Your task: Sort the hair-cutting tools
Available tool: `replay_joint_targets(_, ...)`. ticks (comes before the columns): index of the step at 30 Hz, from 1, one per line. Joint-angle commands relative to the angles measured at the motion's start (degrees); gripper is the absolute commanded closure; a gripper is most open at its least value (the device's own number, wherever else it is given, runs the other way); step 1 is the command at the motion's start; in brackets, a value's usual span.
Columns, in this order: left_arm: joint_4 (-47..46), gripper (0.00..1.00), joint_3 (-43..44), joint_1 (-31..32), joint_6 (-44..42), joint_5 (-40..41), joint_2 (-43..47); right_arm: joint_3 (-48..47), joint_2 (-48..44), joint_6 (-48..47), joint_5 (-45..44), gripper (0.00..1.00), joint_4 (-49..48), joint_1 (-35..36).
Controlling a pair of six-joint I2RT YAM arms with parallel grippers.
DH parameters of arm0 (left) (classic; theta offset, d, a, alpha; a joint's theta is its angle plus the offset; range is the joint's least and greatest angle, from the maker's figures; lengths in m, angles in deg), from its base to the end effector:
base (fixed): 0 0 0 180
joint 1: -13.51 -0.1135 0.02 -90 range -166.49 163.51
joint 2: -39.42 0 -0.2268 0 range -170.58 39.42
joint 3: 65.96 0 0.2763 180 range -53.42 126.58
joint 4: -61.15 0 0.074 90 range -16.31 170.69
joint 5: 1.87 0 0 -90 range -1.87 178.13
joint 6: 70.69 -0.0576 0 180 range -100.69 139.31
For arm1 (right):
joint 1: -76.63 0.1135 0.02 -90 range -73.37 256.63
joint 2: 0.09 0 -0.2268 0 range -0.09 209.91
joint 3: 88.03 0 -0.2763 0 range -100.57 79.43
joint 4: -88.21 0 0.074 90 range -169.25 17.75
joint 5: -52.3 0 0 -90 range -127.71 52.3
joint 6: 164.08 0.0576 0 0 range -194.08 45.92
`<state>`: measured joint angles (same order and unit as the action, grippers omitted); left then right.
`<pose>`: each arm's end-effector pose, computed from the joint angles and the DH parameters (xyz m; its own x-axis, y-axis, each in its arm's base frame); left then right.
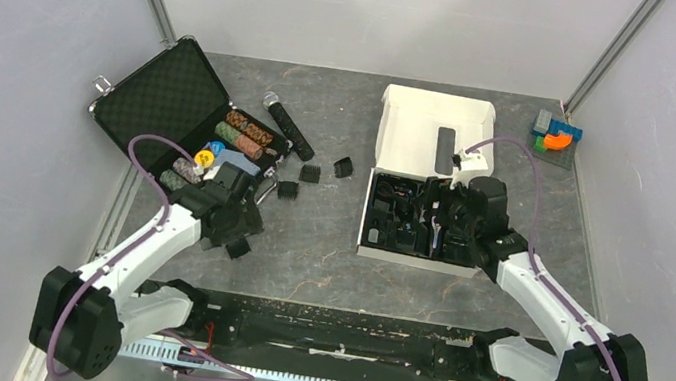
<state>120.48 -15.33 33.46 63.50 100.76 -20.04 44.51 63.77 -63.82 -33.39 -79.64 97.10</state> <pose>0.2169 -0.0653 0.1456 -0.8044 -0.4316 -0.4082 -0.4243 0.8984 -0.1138 0.2801 0.1092 0.1763 -0.5137 -0.0022 -0.8580 -0.3243 0.9263 0.1918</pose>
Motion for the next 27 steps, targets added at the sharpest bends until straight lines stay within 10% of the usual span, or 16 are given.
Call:
replay_joint_targets(1, -4.0, 0.1, -2.2, -0.3, 5.1, 1.4, -2.1, 0.9, -2.4, -1.2, -0.5, 0.22, -3.0, 0.0)
replay_joint_targets(20, -10.9, 0.23, -8.4, -0.4, 6.0, 0.7, -8.0, 0.6, -1.1, 0.0, 0.1, 0.21, -3.1, 0.0)
replay_joint_targets(27, -12.0, 0.43, -7.6, -0.4, 3.6, -1.2, -7.3, 0.8, -1.4, 0.2, 0.6, 0.21, -3.0, 0.0)
